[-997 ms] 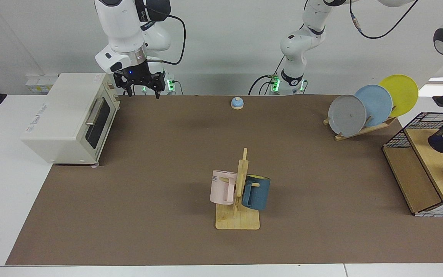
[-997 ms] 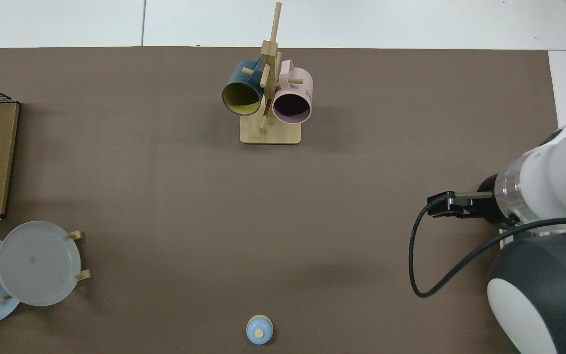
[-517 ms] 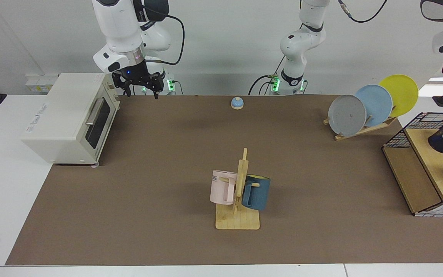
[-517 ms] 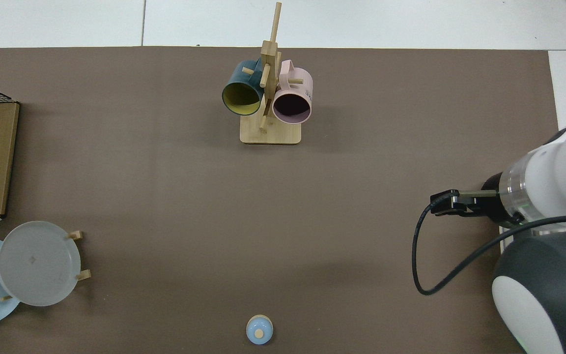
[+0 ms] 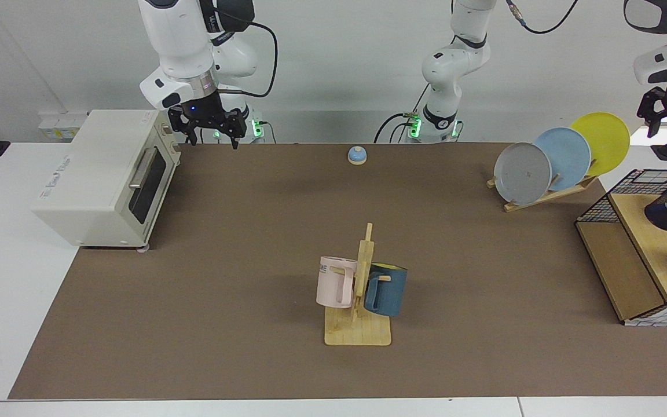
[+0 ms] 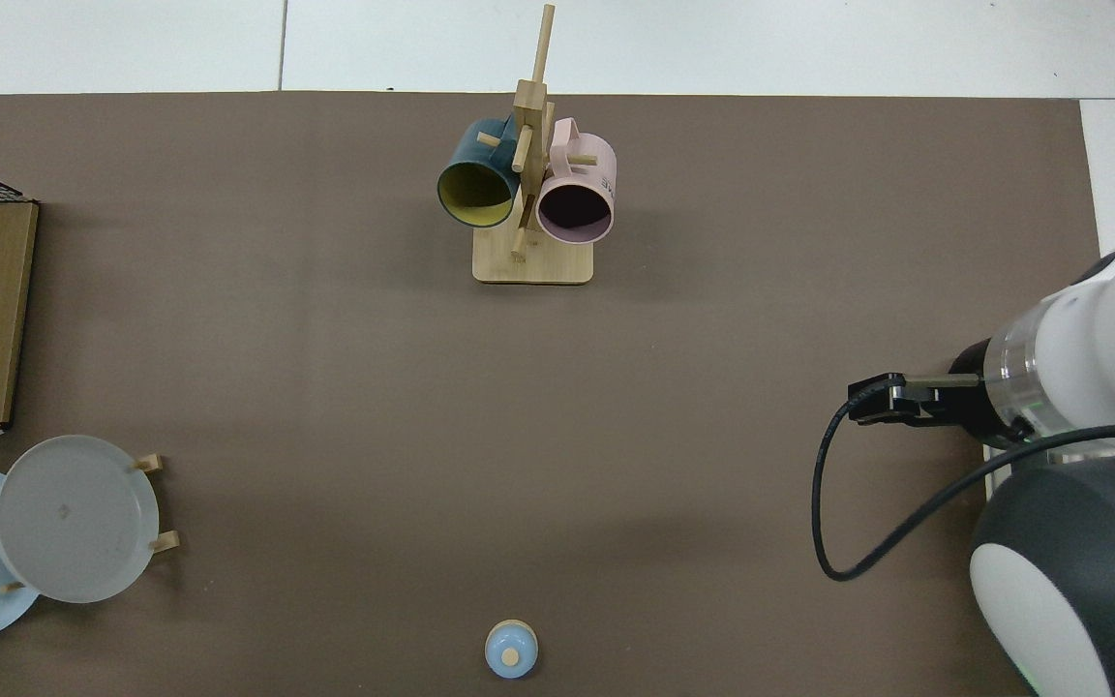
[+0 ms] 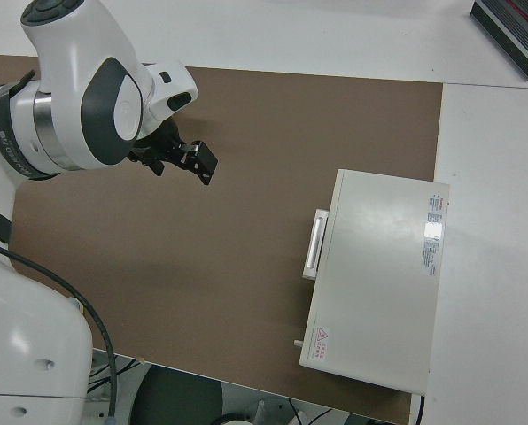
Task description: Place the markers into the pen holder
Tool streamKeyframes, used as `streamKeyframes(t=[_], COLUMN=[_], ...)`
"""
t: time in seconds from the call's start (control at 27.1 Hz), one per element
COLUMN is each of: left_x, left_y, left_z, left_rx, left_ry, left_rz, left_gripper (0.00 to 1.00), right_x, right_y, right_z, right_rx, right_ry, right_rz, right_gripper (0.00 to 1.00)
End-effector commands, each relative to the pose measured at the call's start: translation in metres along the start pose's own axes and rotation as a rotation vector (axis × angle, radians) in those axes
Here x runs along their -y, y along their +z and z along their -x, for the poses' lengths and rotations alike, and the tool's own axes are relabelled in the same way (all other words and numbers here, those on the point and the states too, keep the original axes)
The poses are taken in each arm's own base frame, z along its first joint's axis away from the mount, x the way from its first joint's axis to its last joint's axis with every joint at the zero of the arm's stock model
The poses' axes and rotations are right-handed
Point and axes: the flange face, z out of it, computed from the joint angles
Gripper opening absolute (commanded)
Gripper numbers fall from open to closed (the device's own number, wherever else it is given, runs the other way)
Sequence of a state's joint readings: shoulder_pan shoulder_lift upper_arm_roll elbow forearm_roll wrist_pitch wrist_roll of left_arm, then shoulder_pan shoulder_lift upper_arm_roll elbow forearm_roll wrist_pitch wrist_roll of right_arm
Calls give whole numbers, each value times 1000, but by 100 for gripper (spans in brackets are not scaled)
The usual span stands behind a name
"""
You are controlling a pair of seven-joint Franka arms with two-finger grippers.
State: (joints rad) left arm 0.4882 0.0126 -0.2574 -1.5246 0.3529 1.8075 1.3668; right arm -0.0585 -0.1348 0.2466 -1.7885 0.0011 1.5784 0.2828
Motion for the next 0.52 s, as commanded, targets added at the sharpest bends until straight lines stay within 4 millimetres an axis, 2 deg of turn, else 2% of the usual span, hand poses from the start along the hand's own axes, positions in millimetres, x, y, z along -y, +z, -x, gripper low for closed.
streamKeyframes(t=[0.0,0.22,0.33,0.48], left_x=[-6,-13,-24,-41], left_y=[-8,-10,-17,-31], left_z=[-3,-8,-29,-78], left_rx=[-28,-51,-79,-86], left_ry=[-27,-102,-205,-318], left_rz=[29,69,120,178], left_gripper=[100,100,100,100], right_x=[-3,-3,-3,-3], right_y=[-3,-4,-4,-4], right_z=[1,1,1,1], right_rx=[-11,-13,-13,-13], right_ry=[1,1,1,1], right_rz=[-14,-14,-14,-16], right_gripper=[100,100,100,100])
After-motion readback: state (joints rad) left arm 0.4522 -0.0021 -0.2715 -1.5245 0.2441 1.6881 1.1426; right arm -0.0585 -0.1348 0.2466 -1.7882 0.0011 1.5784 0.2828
